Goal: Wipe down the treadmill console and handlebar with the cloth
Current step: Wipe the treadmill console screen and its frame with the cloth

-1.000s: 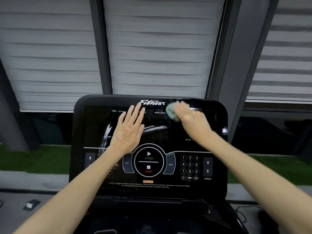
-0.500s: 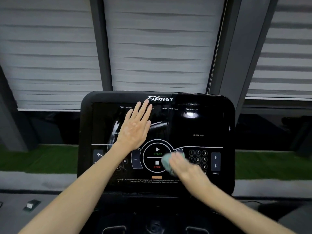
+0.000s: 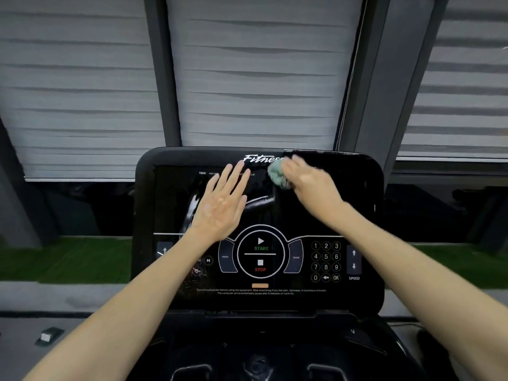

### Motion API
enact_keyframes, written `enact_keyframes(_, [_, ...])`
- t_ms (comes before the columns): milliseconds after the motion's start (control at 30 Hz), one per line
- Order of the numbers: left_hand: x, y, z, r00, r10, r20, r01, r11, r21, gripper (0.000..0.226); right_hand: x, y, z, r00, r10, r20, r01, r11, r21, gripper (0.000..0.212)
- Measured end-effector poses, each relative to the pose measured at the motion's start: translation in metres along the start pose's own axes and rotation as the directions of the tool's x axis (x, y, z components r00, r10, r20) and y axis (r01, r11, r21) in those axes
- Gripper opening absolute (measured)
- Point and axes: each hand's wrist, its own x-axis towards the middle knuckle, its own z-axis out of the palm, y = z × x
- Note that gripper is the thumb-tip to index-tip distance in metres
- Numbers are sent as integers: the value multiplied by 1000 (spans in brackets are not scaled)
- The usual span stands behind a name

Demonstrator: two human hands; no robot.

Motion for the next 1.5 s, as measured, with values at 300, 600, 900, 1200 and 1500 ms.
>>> enact_keyframes(300, [-5, -19, 0, 1000, -24, 2, 24, 999, 26, 57, -57, -42, 36, 992, -115, -48, 119, 988, 101, 58])
enact_keyframes(600, [-5, -29, -5, 1000, 20, 0, -20, 996, 85, 56, -149, -90, 53, 904, -427, 13, 412, 880, 237, 44])
enact_keyframes(900, [-16, -43, -7, 996, -86, -6, 86, 986, 142, 55, 28, -29, 2, 994, -38, -99, 35, 999, -25, 45])
enact_keyframes(1200, [-15, -43, -2, 994, -107, -20, 108, 989, 97, 55, -79, -97, 44, 984, -174, -44, 178, 976, 127, 48])
enact_keyframes(1500, [-17, -48, -4, 997, -73, -17, 74, 992, 106, 55, -124, -110, 50, 899, -437, 19, 424, 882, 207, 38])
